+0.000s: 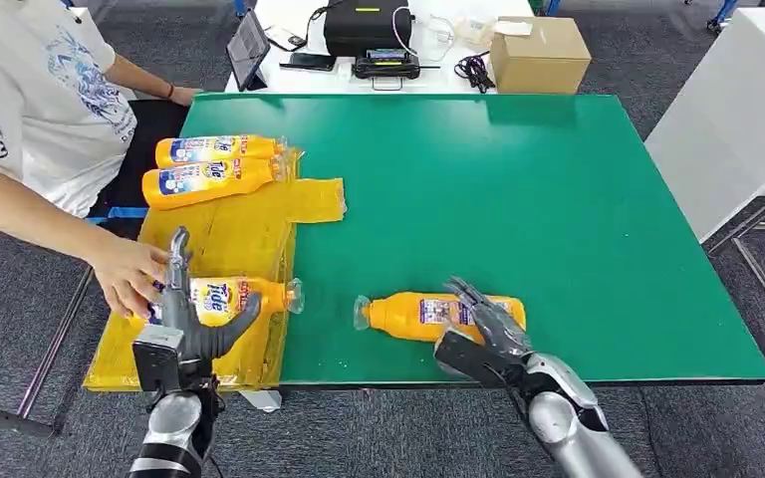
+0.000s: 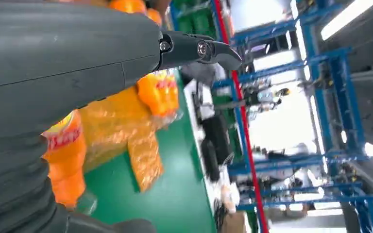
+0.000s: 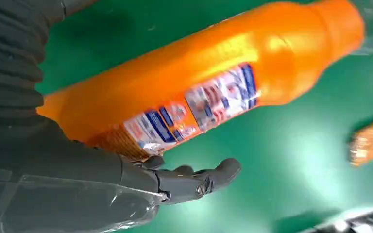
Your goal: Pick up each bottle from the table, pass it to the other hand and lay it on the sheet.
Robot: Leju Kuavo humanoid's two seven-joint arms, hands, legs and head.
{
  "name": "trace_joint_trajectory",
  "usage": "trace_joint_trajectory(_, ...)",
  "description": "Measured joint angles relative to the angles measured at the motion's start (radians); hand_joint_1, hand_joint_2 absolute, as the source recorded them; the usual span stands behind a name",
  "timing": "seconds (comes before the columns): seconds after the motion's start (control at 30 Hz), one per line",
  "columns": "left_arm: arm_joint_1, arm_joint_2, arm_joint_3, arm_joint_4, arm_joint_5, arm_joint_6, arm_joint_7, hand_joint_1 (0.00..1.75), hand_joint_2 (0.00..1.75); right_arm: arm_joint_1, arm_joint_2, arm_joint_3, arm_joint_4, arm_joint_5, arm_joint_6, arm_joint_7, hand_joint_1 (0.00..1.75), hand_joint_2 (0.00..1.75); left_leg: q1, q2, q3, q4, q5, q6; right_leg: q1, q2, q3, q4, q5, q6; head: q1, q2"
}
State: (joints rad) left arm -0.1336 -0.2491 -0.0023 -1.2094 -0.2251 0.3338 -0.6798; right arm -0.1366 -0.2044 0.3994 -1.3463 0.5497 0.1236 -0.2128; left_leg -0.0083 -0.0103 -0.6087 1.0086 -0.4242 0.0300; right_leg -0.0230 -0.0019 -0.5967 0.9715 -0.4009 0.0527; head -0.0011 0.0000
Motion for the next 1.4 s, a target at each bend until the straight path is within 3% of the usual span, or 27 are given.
trace_joint_trajectory(1.03, -0.040, -0.023, -0.029, 0.145, 0.020, -0.044, 0.000, 0.00, 1.75, -0.125, -0.133, 0.107, 0.087, 0.049, 0.073, 0.118, 0.00, 1.75, 0.001, 0.000, 0.000, 0.000, 0.000, 0.000, 0.001, 0.000, 0.000, 0.000, 0.000, 0.000, 0.000, 0.000)
trace_joint_trajectory(1.27, -0.052, -0.029, -0.031, 0.172, 0.024, -0.043, 0.000, 0.00, 1.75, -0.177, -0.161, 0.183, 0.120, 0.059, 0.102, 0.150, 0.00, 1.75, 0.001, 0.000, 0.001, 0.000, 0.000, 0.000, 0.001, 0.000, 0.000, 0.000, 0.000, 0.000, 0.000, 0.000)
trace_joint_trajectory(1.3, -0.052, -0.031, -0.032, 0.175, 0.024, -0.043, 0.000, 0.00, 1.75, -0.182, -0.163, 0.196, 0.123, 0.061, 0.102, 0.154, 0.05, 1.75, 0.001, 0.001, 0.001, 0.000, 0.000, 0.000, 0.001, 0.000, 0.000, 0.000, 0.000, 0.000, 0.000, 0.000)
trace_joint_trajectory(1.33, -0.053, -0.031, -0.034, 0.178, 0.024, -0.044, 0.000, 0.00, 1.75, -0.188, -0.164, 0.208, 0.126, 0.063, 0.102, 0.159, 0.45, 1.75, 0.001, 0.001, 0.001, 0.000, 0.000, 0.000, 0.001, 0.000, 0.000, 0.000, 0.000, 0.000, 0.000, 0.000)
trace_joint_trajectory(1.37, -0.054, -0.031, -0.038, 0.182, 0.024, -0.044, 0.000, 0.00, 1.75, -0.193, -0.165, 0.218, 0.131, 0.065, 0.102, 0.162, 0.52, 1.75, 0.001, 0.001, 0.001, 0.000, 0.000, 0.000, 0.001, 0.000, 0.000, 0.000, 0.000, 0.000, 0.000, 0.000)
trace_joint_trajectory(1.4, -0.056, -0.031, -0.042, 0.185, 0.024, -0.045, 0.000, 0.00, 1.75, -0.198, -0.165, 0.228, 0.135, 0.067, 0.102, 0.163, 0.98, 1.75, 0.001, 0.001, 0.001, 0.000, 0.000, 0.000, 0.001, 0.000, 0.000, 0.000, 0.000, 0.000, 0.000, 0.000)
